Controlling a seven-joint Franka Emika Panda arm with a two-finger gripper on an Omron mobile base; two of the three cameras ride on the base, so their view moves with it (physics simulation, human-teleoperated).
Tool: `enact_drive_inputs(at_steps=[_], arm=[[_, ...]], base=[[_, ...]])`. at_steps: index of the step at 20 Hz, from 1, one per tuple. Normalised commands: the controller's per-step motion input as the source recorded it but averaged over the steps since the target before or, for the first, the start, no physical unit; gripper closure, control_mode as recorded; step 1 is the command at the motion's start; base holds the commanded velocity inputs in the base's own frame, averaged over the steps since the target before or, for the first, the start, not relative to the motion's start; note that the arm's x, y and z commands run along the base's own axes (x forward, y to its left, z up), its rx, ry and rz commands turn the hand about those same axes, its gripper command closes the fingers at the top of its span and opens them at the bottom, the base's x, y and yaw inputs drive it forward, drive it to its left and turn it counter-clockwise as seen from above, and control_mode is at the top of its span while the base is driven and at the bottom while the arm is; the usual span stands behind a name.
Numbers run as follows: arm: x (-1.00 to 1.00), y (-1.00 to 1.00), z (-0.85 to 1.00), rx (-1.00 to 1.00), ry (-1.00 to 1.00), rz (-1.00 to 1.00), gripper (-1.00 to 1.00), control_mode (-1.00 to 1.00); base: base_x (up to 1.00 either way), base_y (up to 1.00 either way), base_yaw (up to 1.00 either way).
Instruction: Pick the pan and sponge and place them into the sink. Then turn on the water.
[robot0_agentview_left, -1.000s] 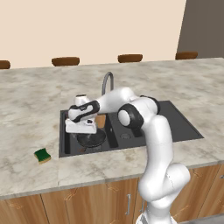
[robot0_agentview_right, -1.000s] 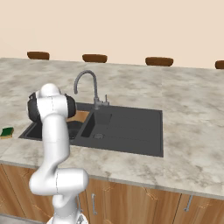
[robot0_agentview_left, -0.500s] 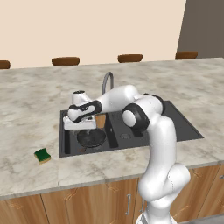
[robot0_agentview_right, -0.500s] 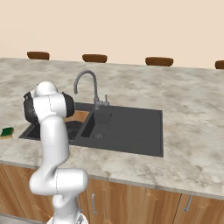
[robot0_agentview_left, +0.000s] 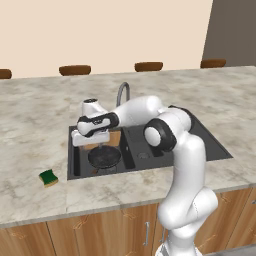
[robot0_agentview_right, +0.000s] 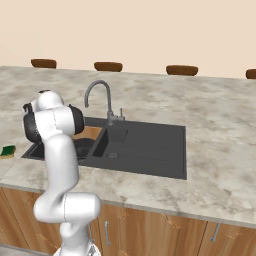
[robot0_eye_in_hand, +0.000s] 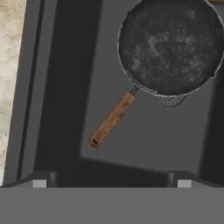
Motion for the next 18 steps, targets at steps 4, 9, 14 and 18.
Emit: enact_drive_inputs(at_steps=[4, 9, 14, 18], arm=[[-0.03, 0.0, 0.23, 0.04, -0.01, 0.2, -1.0, -1.0], [-0.01, 0.06, 0.15, 0.04, 0.0, 0.19, -1.0, -1.0], [-0.01, 0.15, 0.05, 0.04, 0.0, 0.18, -1.0, -1.0], [-0.07, 0.26, 0.01, 0.02, -0.01, 0.15, -1.0, -1.0]], base=[[0.0, 0.0, 0.0], [0.0, 0.0, 0.0], [0.0, 0.0, 0.0], [0.0, 0.0, 0.0]])
